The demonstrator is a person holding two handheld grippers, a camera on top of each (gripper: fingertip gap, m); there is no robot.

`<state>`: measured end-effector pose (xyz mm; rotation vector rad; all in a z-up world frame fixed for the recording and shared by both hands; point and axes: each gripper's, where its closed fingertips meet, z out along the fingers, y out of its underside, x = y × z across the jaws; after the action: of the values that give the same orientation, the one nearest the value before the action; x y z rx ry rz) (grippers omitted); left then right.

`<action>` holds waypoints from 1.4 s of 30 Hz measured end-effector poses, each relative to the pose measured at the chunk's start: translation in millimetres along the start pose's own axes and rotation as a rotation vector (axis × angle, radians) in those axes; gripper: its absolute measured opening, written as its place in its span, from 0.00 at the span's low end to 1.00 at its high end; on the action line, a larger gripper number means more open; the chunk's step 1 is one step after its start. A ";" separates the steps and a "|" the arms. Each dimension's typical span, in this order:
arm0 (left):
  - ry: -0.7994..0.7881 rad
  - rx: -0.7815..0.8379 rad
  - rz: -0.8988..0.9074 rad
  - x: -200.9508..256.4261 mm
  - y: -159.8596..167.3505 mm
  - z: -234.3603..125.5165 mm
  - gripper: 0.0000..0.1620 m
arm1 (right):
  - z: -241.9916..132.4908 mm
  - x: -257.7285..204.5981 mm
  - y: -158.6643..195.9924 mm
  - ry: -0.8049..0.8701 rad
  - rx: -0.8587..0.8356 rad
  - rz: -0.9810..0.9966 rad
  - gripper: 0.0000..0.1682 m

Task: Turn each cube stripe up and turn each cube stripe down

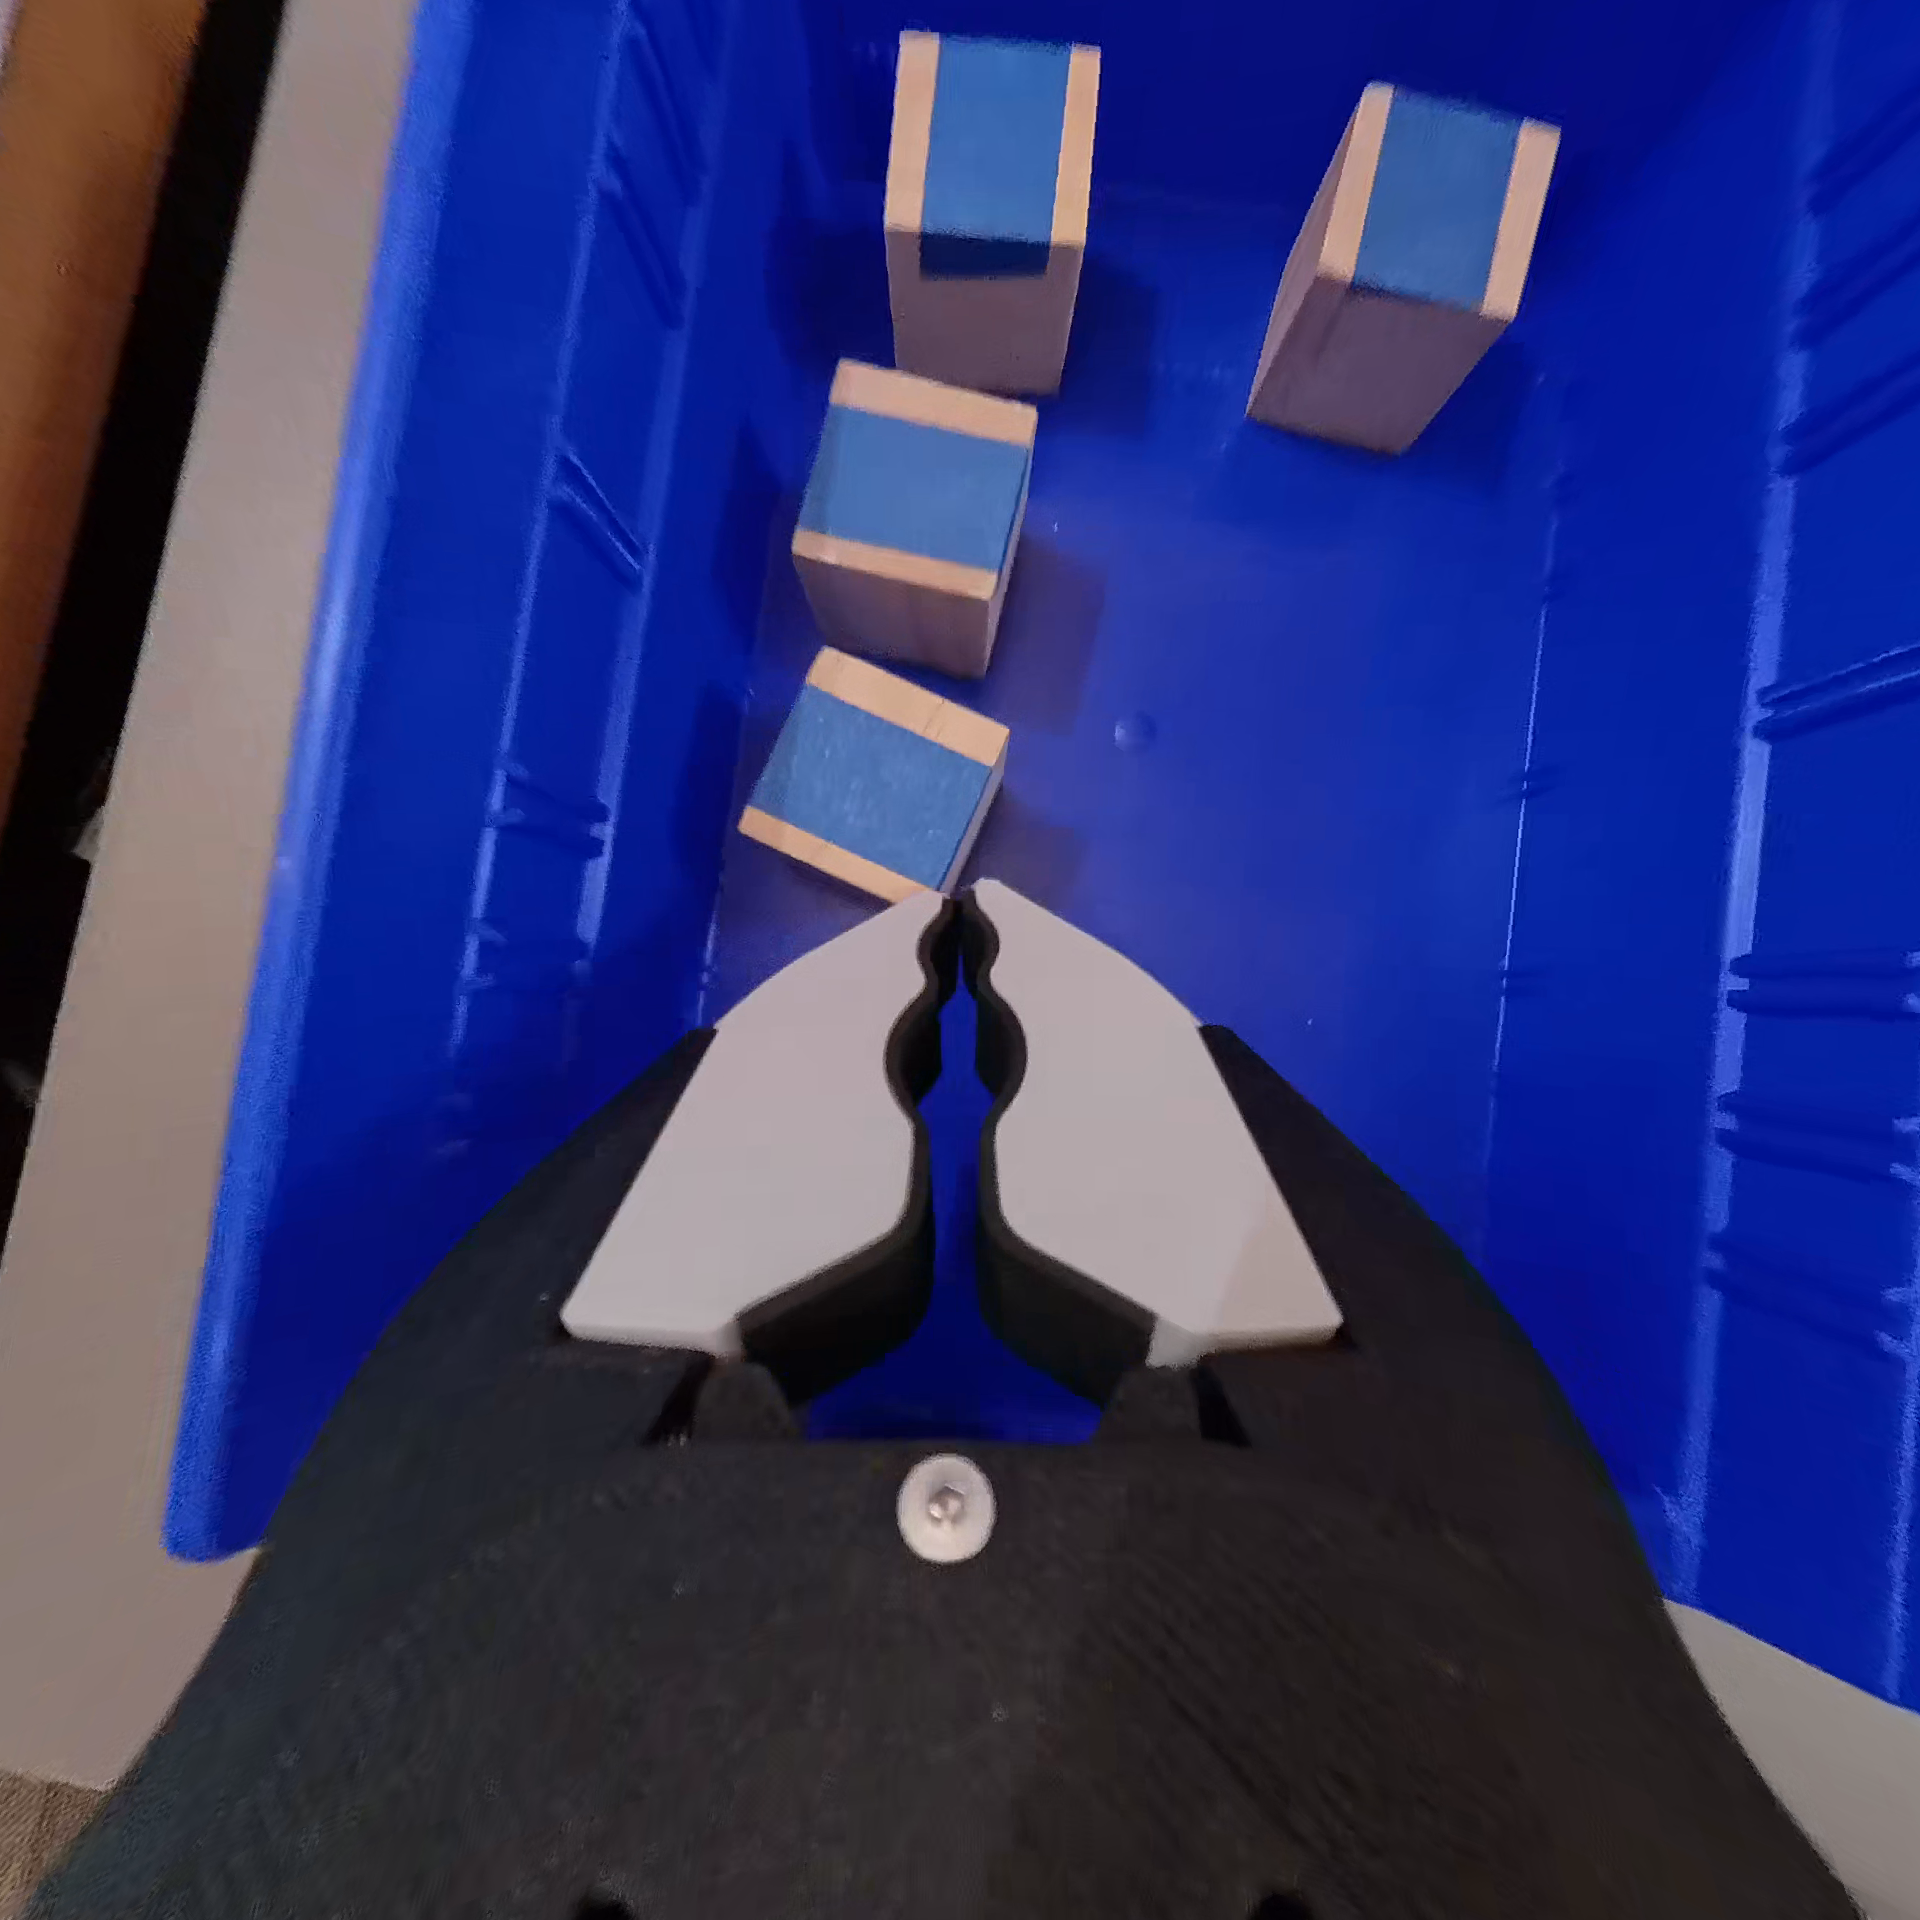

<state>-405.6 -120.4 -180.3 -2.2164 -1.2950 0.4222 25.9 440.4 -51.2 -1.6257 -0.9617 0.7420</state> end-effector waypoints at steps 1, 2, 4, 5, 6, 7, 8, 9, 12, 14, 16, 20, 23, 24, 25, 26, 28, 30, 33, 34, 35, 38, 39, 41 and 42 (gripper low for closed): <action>-0.003 0.014 0.002 -1.2 -2.5 -2.6 0.02 | 0.1 0.0 0.3 0.000 -0.001 0.000 0.13; -0.007 0.024 0.006 -2.2 -4.0 -4.4 0.02 | 0.2 -0.1 0.4 -0.001 -0.001 0.001 0.13; -0.019 0.065 0.031 -4.1 -9.4 -5.6 0.08 | 0.4 -0.5 0.6 -0.002 -0.002 0.001 0.13; -0.027 0.086 0.047 -4.7 -11.6 -5.3 0.13 | 0.4 -0.7 0.5 -0.003 -0.002 0.000 0.13; -0.034 0.092 0.057 -5.1 -12.0 -4.0 0.16 | 0.2 -0.9 0.4 -0.003 -0.001 -0.001 0.13; -0.036 0.087 0.068 -4.3 -10.9 -1.9 0.18 | 0.2 -1.1 0.1 -0.003 0.000 -0.002 0.13; -0.042 0.073 0.077 -3.7 -8.7 0.9 0.22 | 0.0 -1.3 -0.1 -0.003 0.000 -0.003 0.13; -0.058 0.059 0.089 -4.5 -6.7 3.9 0.26 | 0.0 -1.4 -0.3 -0.003 0.001 -0.004 0.13; -0.140 0.041 0.146 -10.2 -4.0 12.7 0.31 | 0.0 -1.3 -0.3 -0.001 0.001 -0.007 0.13; -0.191 0.051 0.209 -13.2 -6.0 15.2 0.31 | 0.2 -1.1 0.0 -0.001 0.000 -0.007 0.13; -0.222 0.047 0.245 -15.1 -7.2 17.0 0.31 | 0.5 -1.0 0.7 -0.001 -0.001 -0.006 0.13; -0.219 0.036 0.266 -14.1 -7.9 18.9 0.33 | 1.2 -1.3 2.0 -0.002 -0.005 -0.008 0.13; -0.205 0.025 0.278 -13.2 -6.2 17.8 0.33 | 1.3 -1.7 2.0 -0.001 -0.005 -0.011 0.13; -0.185 0.022 0.273 -11.4 -5.7 16.7 0.33 | 1.3 -1.7 2.0 -0.001 -0.006 -0.011 0.13; -0.152 0.022 0.262 -8.1 -5.3 15.2 0.32 | 1.4 -1.8 2.1 -0.001 -0.006 -0.012 0.13; -0.103 0.023 0.245 -3.0 -5.0 13.2 0.31 | 1.4 -1.8 2.2 -0.001 -0.006 -0.013 0.13; 0.027 0.020 0.199 11.2 -3.4 7.7 0.28 | 1.3 -2.0 2.3 -0.001 -0.007 -0.013 0.13; 0.148 0.015 0.148 23.9 -2.6 1.4 0.26 | 1.4 -2.0 2.4 -0.001 -0.007 -0.015 0.13; 0.176 0.089 0.102 22.9 -14.6 -5.8 0.24 | 1.3 -1.8 2.4 0.000 -0.008 -0.017 0.13; 0.177 0.111 0.094 22.1 -18.1 -7.5 0.25 | 1.2 -1.7 2.3 0.000 -0.007 -0.017 0.13; 0.170 0.130 0.087 20.6 -21.2 -7.9 0.27 | 1.2 -1.6 2.2 0.001 -0.007 -0.017 0.13; 0.060 0.135 0.116 7.8 -22.4 -1.1 0.32 | 1.3 -1.7 2.3 0.001 -0.007 -0.018 0.13; 0.015 0.116 0.144 3.6 -19.6 2.9 0.34 | 1.3 -1.7 2.5 0.001 -0.008 -0.019 0.13; -0.055 0.068 0.194 -2.0 -12.3 11.4 0.36 | 1.4 -1.7 2.5 0.001 -0.008 -0.019 0.13; -0.068 0.053 0.210 -1.8 -9.7 15.3 0.35 | 1.4 -1.7 2.4 0.001 -0.008 -0.020 0.13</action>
<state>-421.2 -113.7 -187.0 -2.3194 -1.0748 0.6089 24.4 439.2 -53.9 -1.6208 -0.9797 0.7252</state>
